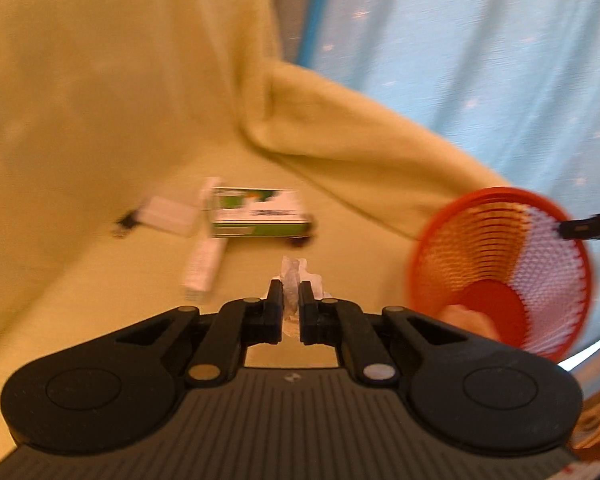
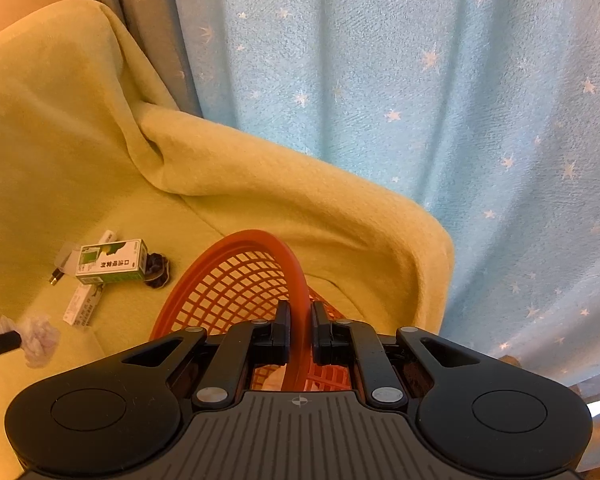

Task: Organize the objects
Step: 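Drop the tissue into the wastebasket by opening the left tool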

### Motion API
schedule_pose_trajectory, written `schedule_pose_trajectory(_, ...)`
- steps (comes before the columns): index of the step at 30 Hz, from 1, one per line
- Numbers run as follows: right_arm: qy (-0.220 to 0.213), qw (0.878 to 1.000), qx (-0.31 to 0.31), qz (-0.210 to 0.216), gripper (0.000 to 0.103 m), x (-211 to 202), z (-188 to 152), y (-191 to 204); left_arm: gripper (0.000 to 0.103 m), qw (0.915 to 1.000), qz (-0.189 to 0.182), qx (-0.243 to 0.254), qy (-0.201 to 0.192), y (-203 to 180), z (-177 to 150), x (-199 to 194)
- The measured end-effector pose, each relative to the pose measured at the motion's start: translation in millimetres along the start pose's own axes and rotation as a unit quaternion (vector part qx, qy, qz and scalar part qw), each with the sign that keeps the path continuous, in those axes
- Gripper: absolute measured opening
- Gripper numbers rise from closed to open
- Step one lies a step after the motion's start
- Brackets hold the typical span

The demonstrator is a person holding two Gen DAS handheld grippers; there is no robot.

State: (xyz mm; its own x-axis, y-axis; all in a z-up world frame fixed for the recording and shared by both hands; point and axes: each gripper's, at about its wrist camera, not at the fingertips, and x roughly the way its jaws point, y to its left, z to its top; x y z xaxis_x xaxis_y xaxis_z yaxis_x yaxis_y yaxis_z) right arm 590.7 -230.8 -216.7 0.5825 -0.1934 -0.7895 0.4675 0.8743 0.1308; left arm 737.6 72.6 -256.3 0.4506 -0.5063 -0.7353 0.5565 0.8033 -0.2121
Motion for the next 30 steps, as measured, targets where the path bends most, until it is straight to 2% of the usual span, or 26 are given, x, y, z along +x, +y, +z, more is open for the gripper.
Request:
schedule_pose_trajectory(4,-0.001,1.000,0.002,0.005,0.006,1,1,-4,0.005,0.9988,-0.047,0.010,0.002,-33,-1,1)
schedule_pose_trajectory(10,-0.004,1.000,0.004,0.011,0.006,0,2,-8,0.005,0.9961,-0.085,0.021,0.005,-67,-6,10)
schedule_pose_trajectory(27,-0.003,1.000,0.006,0.016,0.006,0,2,-14,0.005,0.9932,-0.111,0.032,0.013,-90,-4,28)
schedule_pose_trajectory(30,-0.003,1.000,0.006,0.017,0.006,0,2,-14,0.005,0.9915,-0.125,0.031,0.017,-94,-3,34)
